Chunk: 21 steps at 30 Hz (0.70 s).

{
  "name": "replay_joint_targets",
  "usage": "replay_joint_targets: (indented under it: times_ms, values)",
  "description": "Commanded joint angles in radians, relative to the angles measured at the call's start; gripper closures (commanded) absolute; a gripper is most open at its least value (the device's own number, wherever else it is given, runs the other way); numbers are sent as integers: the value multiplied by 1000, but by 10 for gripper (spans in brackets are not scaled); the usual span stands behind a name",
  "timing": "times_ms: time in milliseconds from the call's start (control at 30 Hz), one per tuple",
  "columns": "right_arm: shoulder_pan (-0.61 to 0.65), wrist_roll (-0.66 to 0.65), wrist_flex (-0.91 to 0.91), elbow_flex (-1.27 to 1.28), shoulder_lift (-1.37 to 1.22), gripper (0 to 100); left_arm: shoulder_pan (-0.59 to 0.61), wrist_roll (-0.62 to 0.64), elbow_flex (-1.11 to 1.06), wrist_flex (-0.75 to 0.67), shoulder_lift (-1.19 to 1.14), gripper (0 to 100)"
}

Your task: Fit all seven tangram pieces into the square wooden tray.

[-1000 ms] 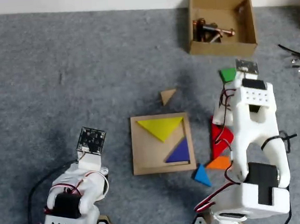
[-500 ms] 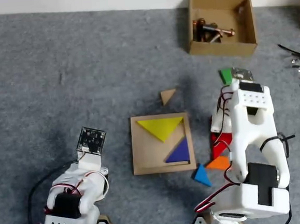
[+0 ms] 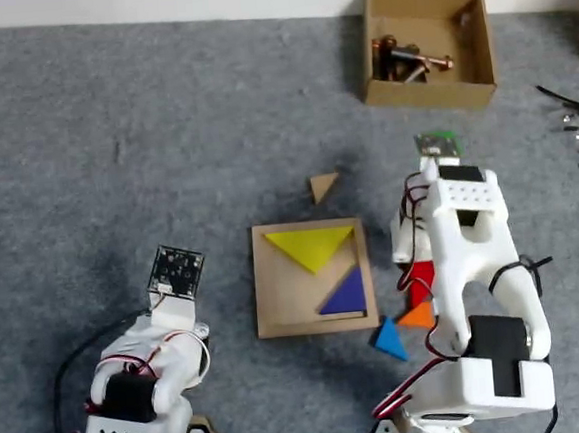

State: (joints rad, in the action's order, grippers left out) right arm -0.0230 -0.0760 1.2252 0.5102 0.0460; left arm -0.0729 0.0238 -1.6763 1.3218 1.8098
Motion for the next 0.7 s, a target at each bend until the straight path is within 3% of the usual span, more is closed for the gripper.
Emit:
replay_joint_targets:
  times_ms: [0,667]
  values:
    - [12,-15,-25,-2,51,653,-15,6,-19,5,4,995]
    - [5,-17,-143,62,47,638,-15,6,-19,5,4,995]
